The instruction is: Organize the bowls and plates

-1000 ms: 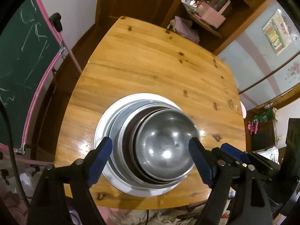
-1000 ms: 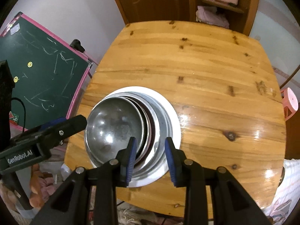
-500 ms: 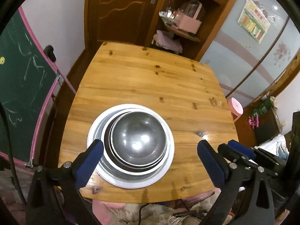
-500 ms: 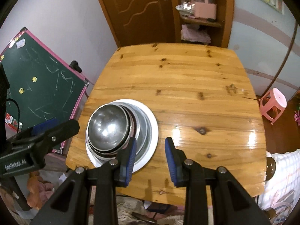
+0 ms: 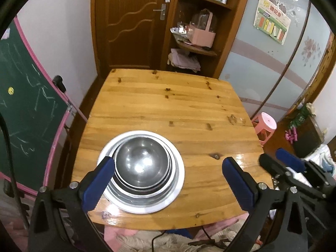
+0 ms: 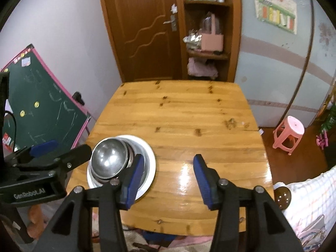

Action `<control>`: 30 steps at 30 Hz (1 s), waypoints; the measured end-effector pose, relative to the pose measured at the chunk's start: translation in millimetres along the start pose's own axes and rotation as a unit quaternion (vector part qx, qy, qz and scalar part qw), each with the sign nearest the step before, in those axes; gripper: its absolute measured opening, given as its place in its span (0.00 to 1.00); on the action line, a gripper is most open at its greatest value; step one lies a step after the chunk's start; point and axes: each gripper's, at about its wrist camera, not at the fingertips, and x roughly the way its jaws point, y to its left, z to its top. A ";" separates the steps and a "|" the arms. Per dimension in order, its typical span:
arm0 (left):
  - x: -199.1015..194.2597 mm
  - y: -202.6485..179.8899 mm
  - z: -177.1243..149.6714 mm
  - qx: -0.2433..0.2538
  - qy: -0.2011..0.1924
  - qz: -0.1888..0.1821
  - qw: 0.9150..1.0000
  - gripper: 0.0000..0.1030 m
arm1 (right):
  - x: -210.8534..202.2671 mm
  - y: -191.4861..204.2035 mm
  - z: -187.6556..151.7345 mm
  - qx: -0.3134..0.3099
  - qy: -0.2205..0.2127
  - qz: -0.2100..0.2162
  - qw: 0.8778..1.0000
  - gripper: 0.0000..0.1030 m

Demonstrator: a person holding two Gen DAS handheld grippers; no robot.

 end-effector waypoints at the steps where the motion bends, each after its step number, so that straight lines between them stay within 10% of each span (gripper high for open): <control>1: -1.6 -1.8 0.1 0.001 -0.004 0.006 1.000 0.99 | -3.0 -2.7 0.6 0.003 -0.008 -0.006 1.000 0.48; 30: -7.9 -19.7 12.5 0.015 -0.036 0.051 0.998 0.99 | -7.5 -10.7 5.2 0.011 -0.025 -0.028 0.999 0.52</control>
